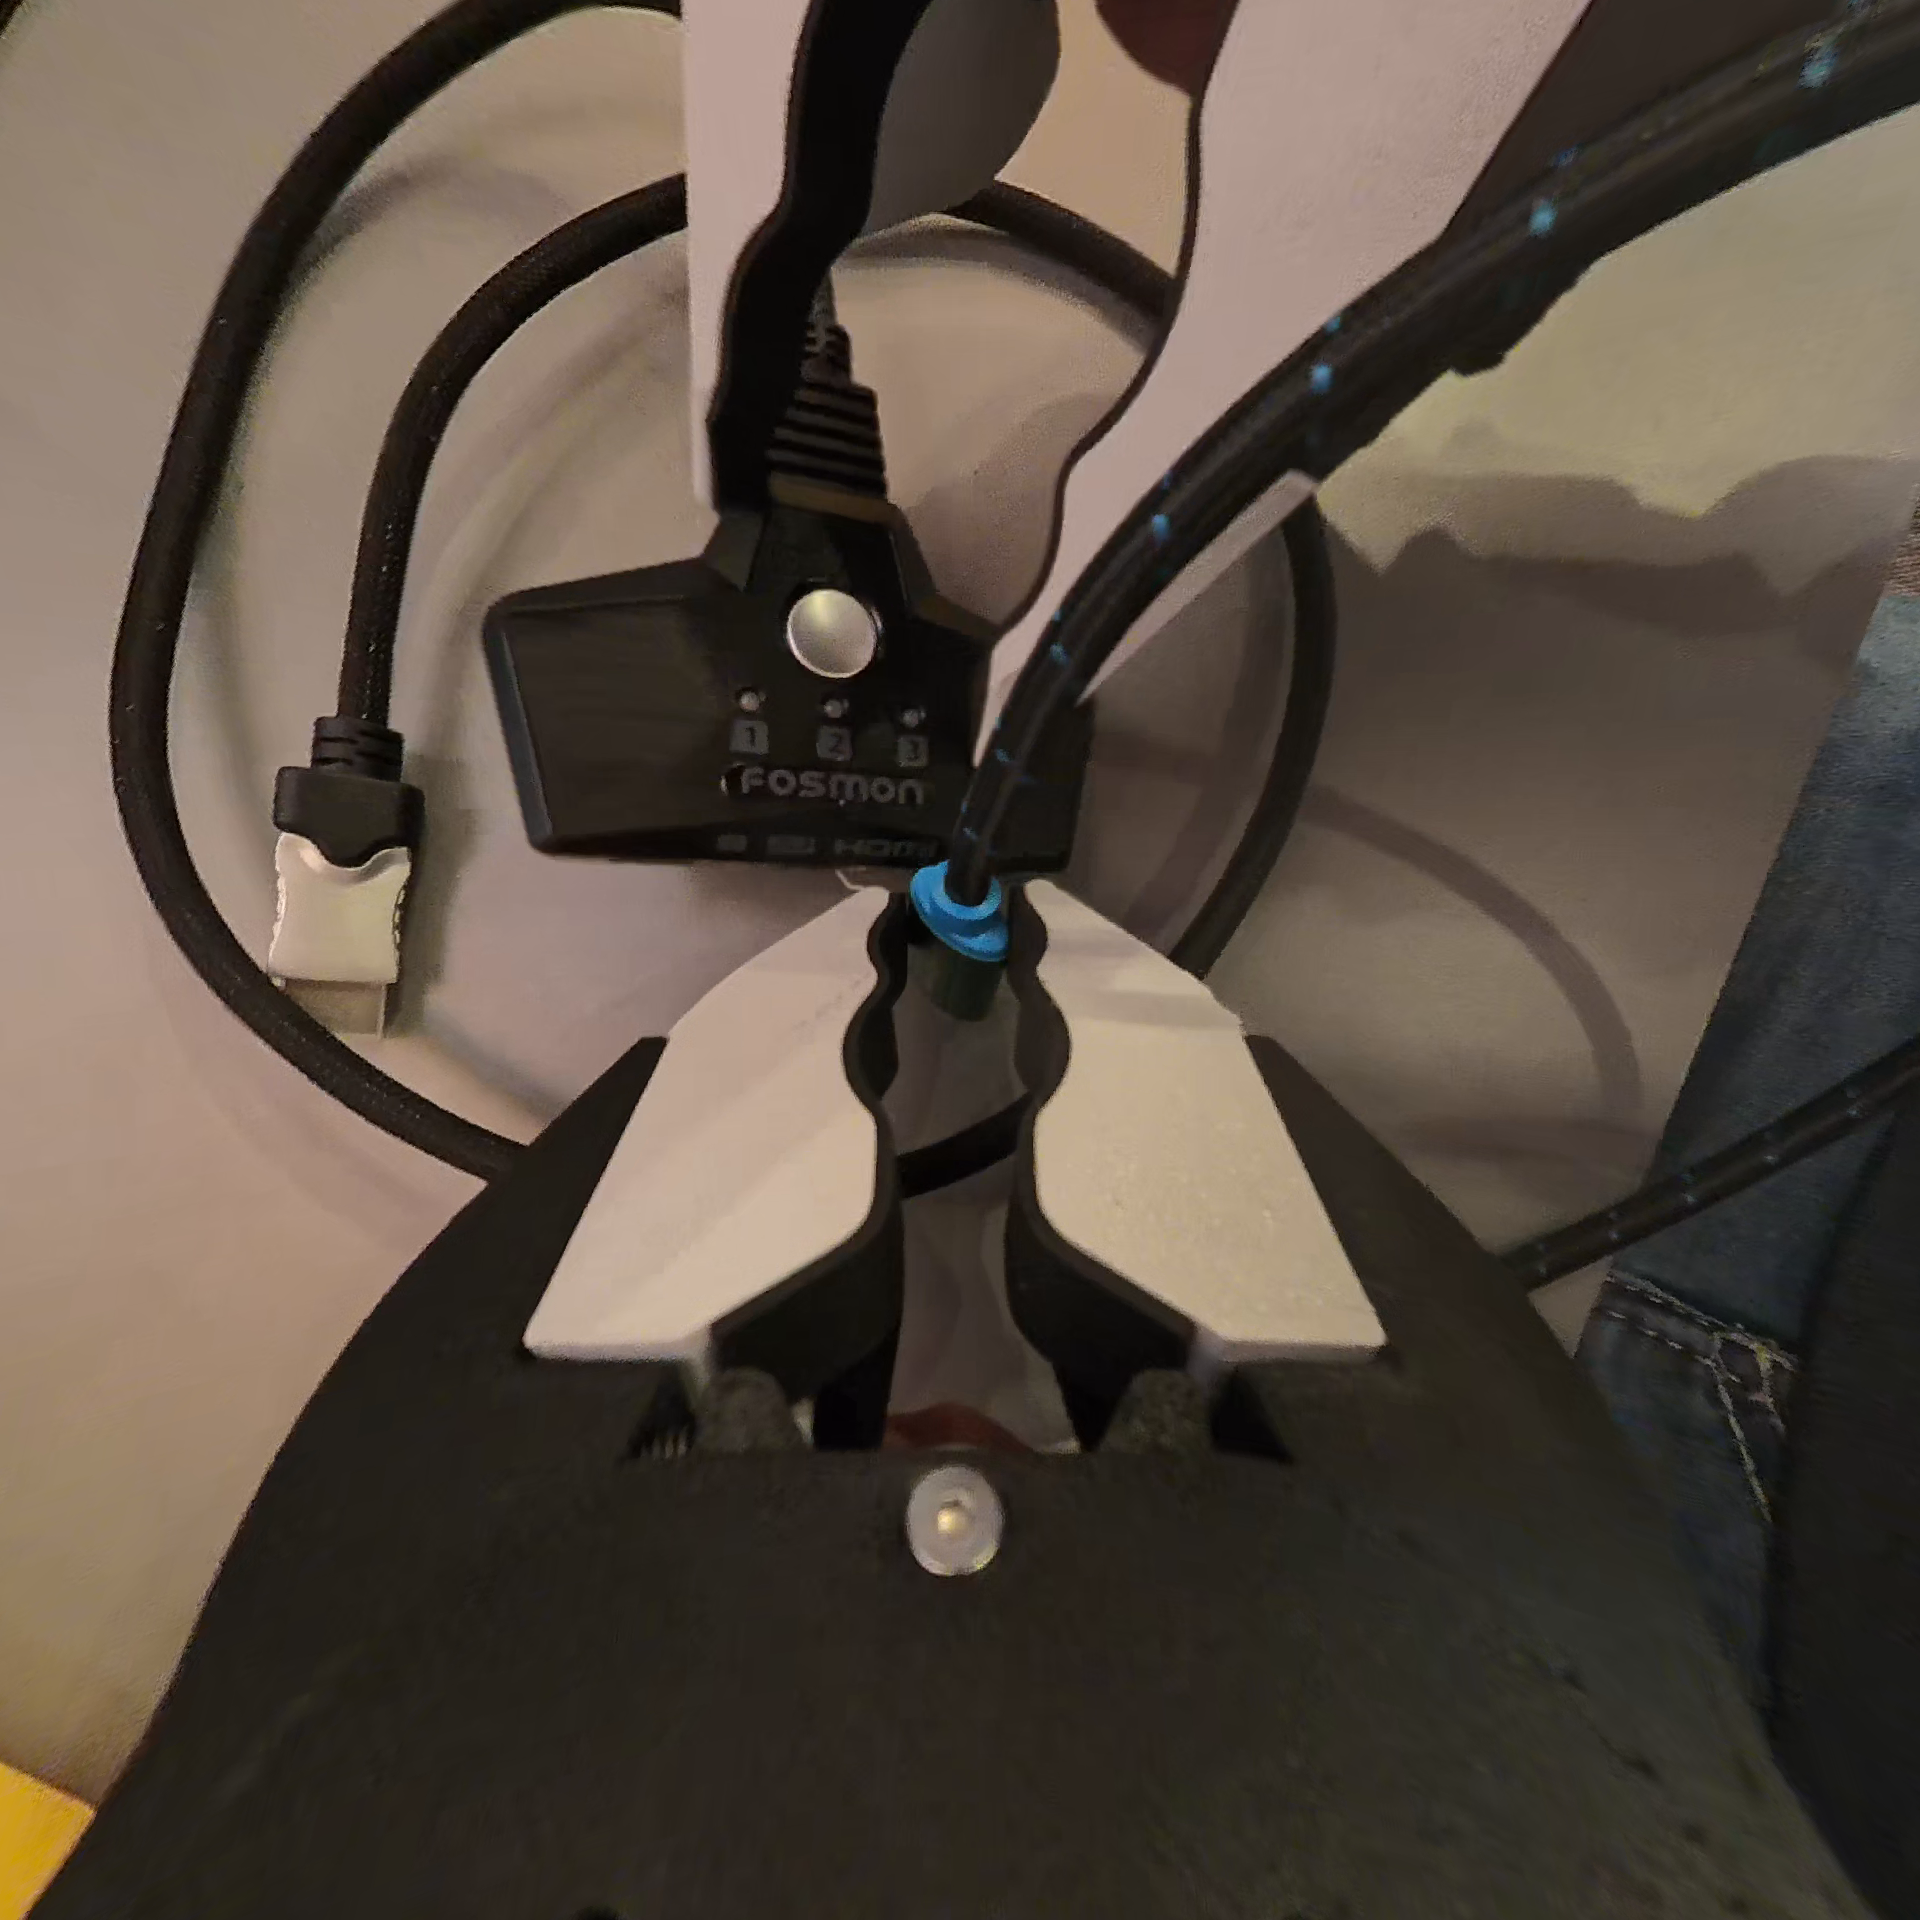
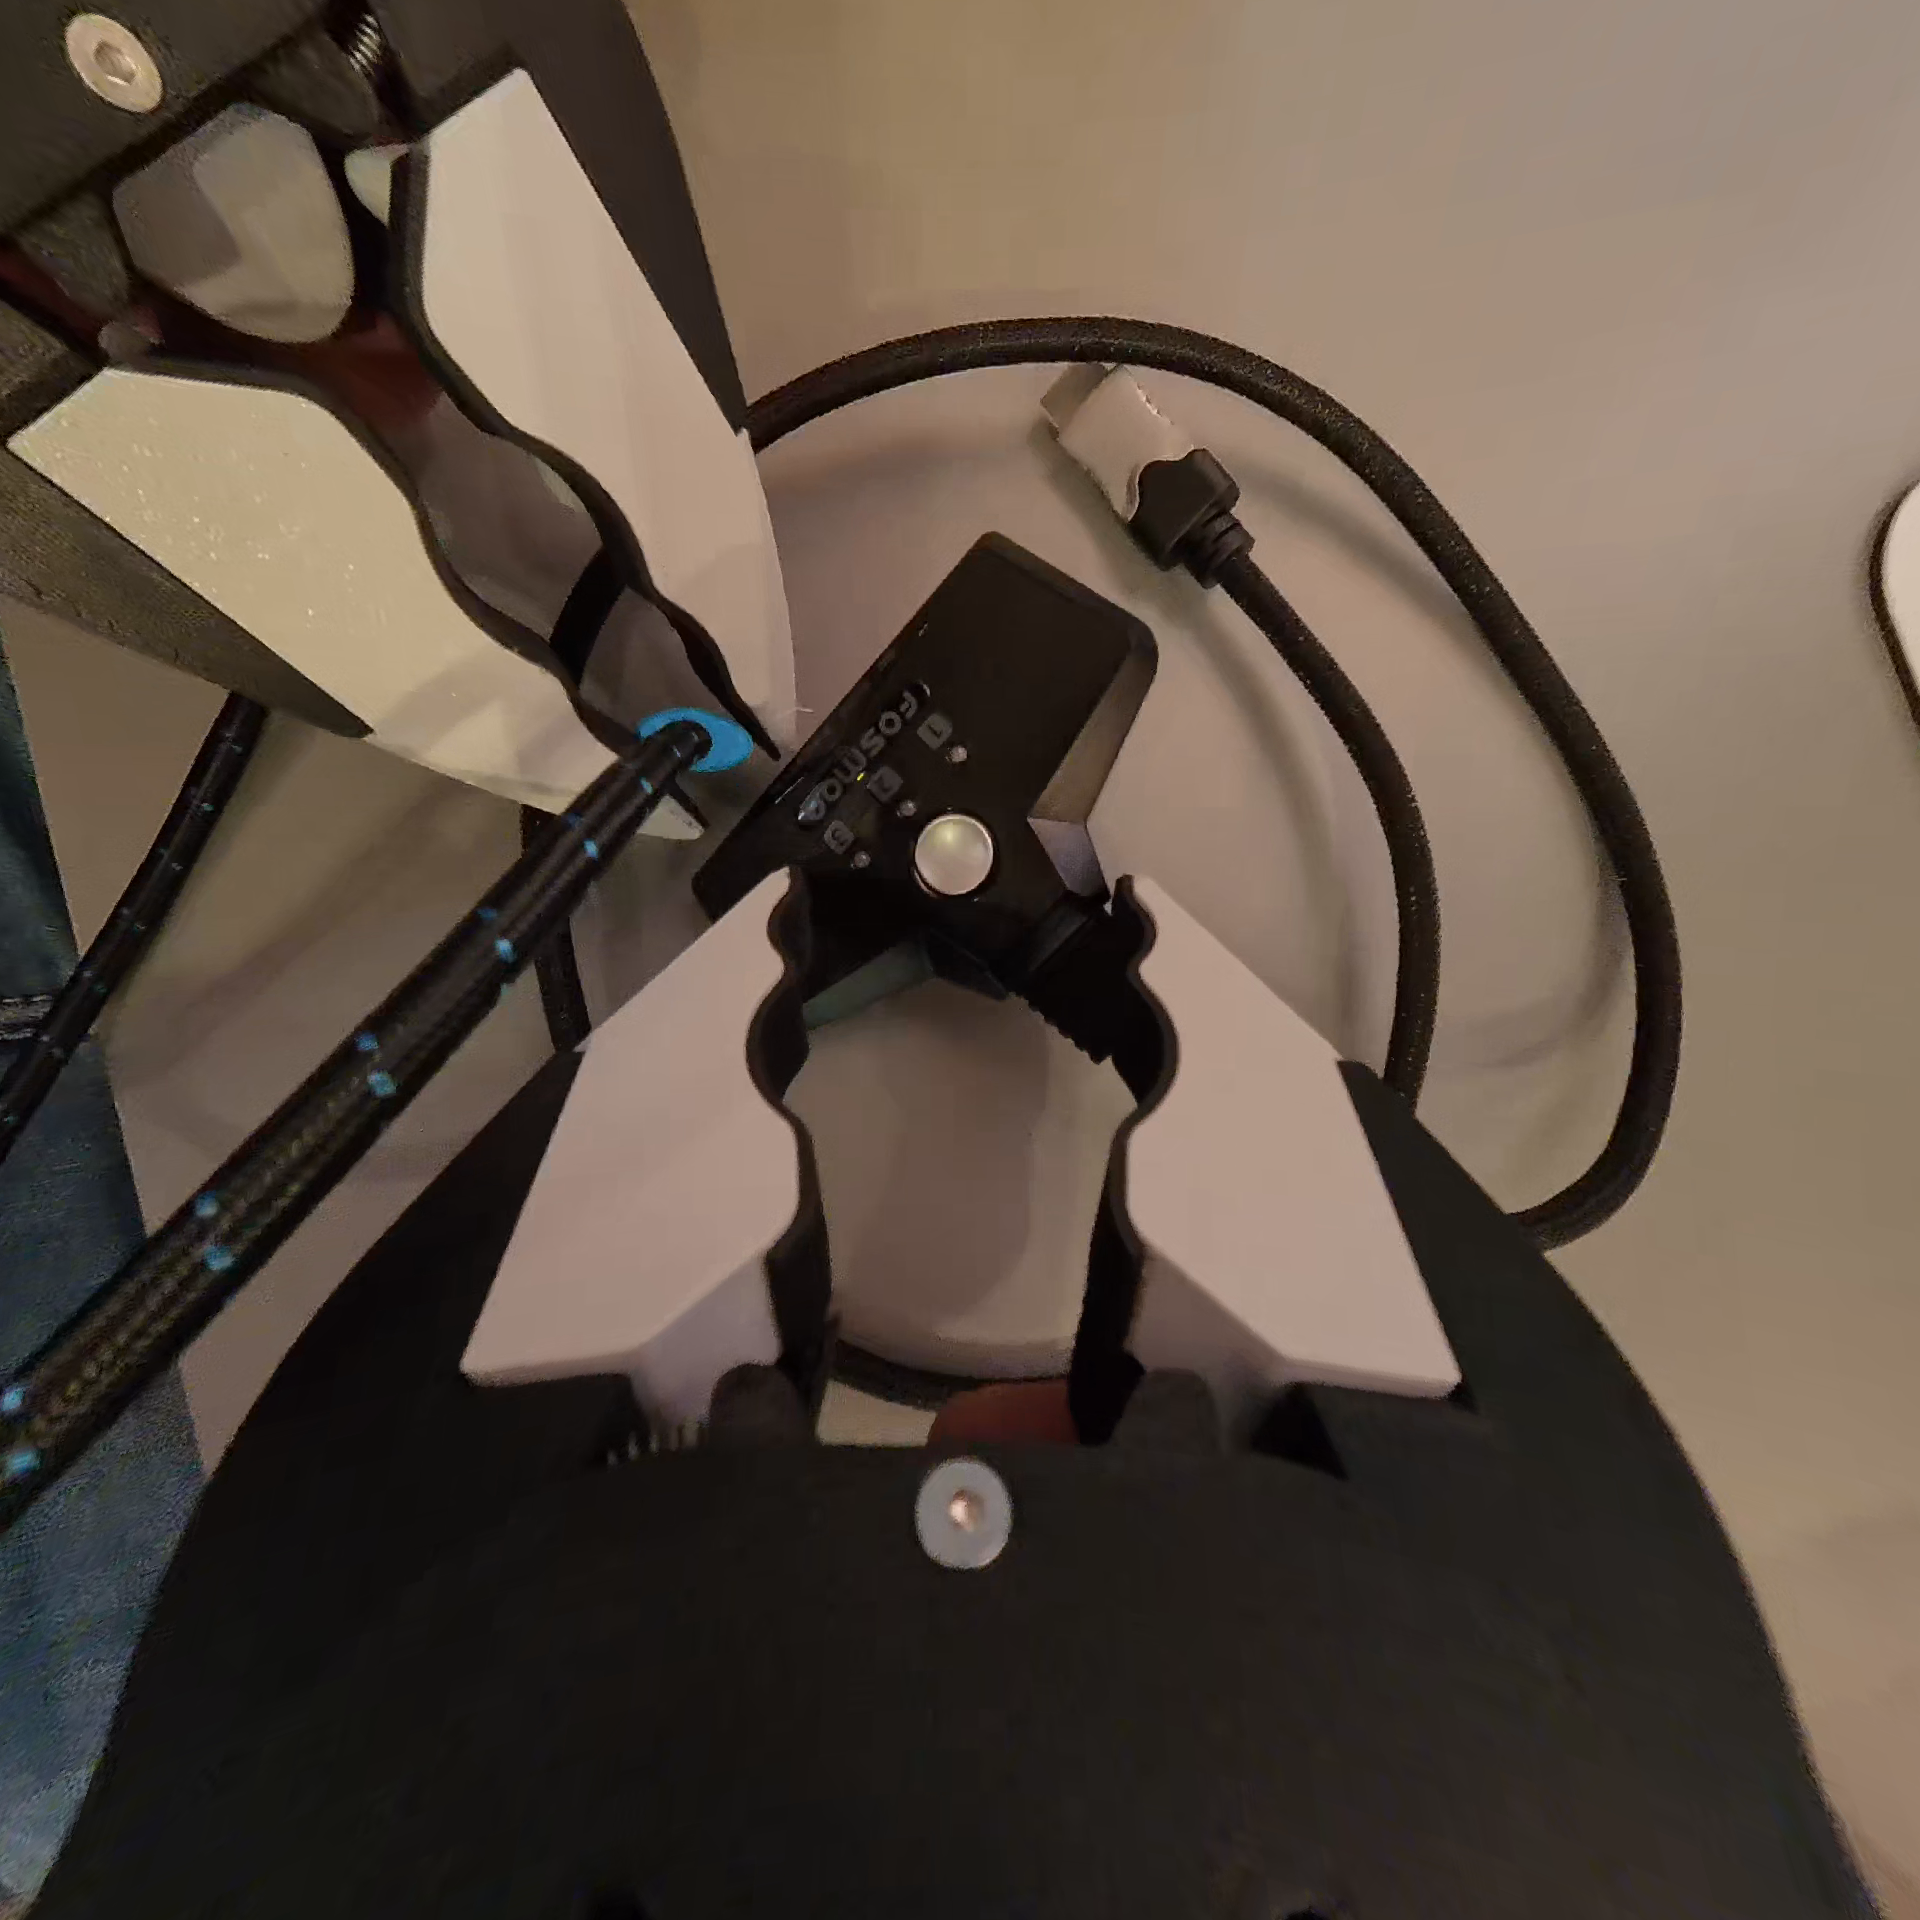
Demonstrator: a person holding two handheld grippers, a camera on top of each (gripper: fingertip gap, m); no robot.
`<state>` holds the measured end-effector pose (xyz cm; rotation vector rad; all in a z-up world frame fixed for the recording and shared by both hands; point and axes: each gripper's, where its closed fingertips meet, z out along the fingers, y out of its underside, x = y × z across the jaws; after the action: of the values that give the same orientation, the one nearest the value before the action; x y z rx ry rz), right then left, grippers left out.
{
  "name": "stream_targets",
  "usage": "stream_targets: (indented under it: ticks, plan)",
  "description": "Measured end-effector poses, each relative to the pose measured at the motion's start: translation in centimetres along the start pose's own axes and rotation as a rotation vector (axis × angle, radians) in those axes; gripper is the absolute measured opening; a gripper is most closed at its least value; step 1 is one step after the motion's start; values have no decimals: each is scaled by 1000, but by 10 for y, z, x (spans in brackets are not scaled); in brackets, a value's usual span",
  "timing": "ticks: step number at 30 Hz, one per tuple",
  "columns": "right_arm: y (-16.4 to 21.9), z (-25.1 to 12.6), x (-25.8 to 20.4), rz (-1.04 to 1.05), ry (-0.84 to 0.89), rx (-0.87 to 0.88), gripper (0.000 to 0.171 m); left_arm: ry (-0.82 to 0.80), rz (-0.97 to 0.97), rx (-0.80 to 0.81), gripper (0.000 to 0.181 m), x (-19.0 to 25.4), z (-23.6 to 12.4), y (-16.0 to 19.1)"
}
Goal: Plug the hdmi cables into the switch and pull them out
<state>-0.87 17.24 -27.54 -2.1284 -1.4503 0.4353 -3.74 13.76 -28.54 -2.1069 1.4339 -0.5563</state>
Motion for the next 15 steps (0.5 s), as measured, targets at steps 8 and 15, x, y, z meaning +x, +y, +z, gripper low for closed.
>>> stream_targets:
  ticks: [8,15]
  plan:
    - [25,2,-6,103,-80,-96,79,-4,-14,24,17,-2,-3,-3]
    - [22,-5,-8,69,-90,-80,89,0,-27,62,17,-2,-8,-10]
